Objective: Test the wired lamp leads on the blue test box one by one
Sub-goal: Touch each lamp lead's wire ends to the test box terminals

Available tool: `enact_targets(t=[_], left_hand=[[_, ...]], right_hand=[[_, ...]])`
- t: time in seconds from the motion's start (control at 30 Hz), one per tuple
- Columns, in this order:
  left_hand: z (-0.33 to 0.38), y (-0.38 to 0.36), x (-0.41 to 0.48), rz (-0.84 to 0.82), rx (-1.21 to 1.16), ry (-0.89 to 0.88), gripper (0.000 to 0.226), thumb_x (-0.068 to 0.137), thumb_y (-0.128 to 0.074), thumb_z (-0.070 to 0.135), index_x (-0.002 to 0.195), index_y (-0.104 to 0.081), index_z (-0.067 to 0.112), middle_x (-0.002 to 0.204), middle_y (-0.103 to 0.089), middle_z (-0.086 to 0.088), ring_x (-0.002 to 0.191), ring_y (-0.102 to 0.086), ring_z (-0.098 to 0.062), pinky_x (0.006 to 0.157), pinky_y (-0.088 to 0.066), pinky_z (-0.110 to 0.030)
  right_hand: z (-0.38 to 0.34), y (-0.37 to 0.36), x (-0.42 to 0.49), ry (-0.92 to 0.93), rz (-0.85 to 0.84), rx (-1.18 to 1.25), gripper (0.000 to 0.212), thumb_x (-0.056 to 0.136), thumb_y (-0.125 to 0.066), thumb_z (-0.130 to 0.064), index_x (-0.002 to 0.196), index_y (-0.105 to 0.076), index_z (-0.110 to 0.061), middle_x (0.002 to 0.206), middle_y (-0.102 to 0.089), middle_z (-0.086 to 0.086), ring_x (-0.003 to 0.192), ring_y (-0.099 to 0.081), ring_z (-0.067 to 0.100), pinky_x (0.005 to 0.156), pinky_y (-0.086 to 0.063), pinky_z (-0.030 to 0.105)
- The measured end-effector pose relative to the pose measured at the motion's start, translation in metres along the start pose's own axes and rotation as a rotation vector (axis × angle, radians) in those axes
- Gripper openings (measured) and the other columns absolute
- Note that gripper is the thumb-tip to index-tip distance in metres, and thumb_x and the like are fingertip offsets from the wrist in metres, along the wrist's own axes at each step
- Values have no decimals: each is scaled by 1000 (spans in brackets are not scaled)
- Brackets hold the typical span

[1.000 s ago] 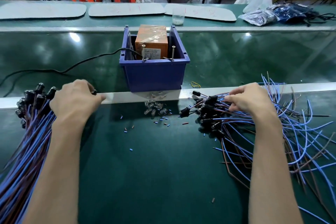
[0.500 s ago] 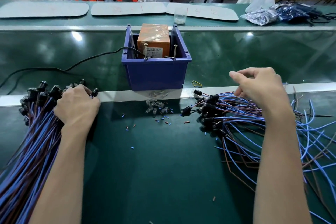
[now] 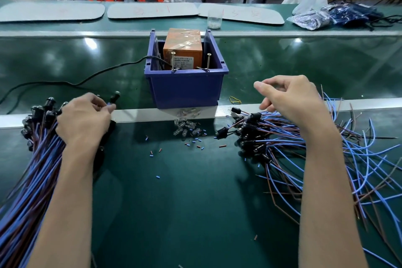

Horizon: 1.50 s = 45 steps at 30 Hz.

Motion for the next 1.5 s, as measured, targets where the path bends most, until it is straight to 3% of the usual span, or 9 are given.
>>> enact_targets(t=[0.2,0.33,0.53,0.67,0.8,0.93,1.0,1.2,1.5], left_hand=[[15,48,12,321,-380,-154,31,86,-53,54,101,-56,27,101,-69,-3,93,-65,-26,90,-52,-43],[63,75,-9,376,-351,-406,30,88,-53,60,96,-57,31,91,-63,8,76,-63,-15,71,-55,-42],[154,59,-136,399,-474,-866,13,80,-74,16,91,-71,14,87,-65,-3,61,-55,-11,57,-38,-21],[156,34,-151,140,-794,-731,26,79,-72,10,100,-57,10,89,-57,-2,70,-60,-10,64,-52,-31],[154,16,-136,-109,-432,-573,48,79,-38,68,58,-50,26,56,-59,7,63,-60,-21,63,-45,-32],[146,9,-112,-611,-1059,-70,50,90,-32,69,105,-58,30,117,-66,-4,103,-65,-15,95,-50,-35],[143,12,-104,-581,-1406,144,48,98,-33,54,117,-53,15,112,-68,-6,101,-68,-14,90,-53,-29],[133,22,-98,-577,-2132,618,41,105,-30,35,82,-50,8,60,-45,0,47,-47,-13,61,-47,-27],[120,19,-101,-371,-2161,724,45,102,-16,46,72,-32,16,51,-29,2,35,-23,-13,38,-19,-15]], right_hand=[[-23,-11,-10,56,-113,149,15,88,-65,-38,82,-69,-25,54,-67,-5,45,-53,1,60,-42,18],[-47,-25,-24,128,-305,376,21,89,-62,-39,92,-72,-21,61,-68,-5,48,-54,3,50,-40,10],[-70,-69,-43,208,-567,748,36,89,-47,-42,100,-67,-14,89,-71,-1,78,-67,12,70,-53,26],[-72,-69,-37,153,-302,1045,35,102,-44,-24,83,-69,-8,74,-71,3,67,-68,13,63,-55,25],[-68,-57,-30,143,-230,1061,45,104,-37,-29,83,-66,-1,78,-73,11,76,-71,21,73,-57,28],[-66,-46,-26,117,-205,967,49,103,-34,-35,71,-64,-13,79,-74,7,77,-71,20,75,-47,31],[-65,-41,-24,95,-216,969,51,103,-35,-34,61,-59,-16,79,-74,7,77,-71,21,79,-42,33],[-50,-22,-18,9,-180,1150,44,103,-34,-27,61,-38,-14,69,-72,9,69,-70,23,84,-53,36],[-50,-24,-18,-77,-199,1181,48,101,-39,-27,54,-36,-18,47,-33,-3,38,-30,10,42,-40,18]])
Point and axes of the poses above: each hand's wrist, its own x-axis towards the middle knuckle, its own y-axis out of the back of the hand, z = x × y, the point moved 5 cm from there along x, towards the middle knuckle
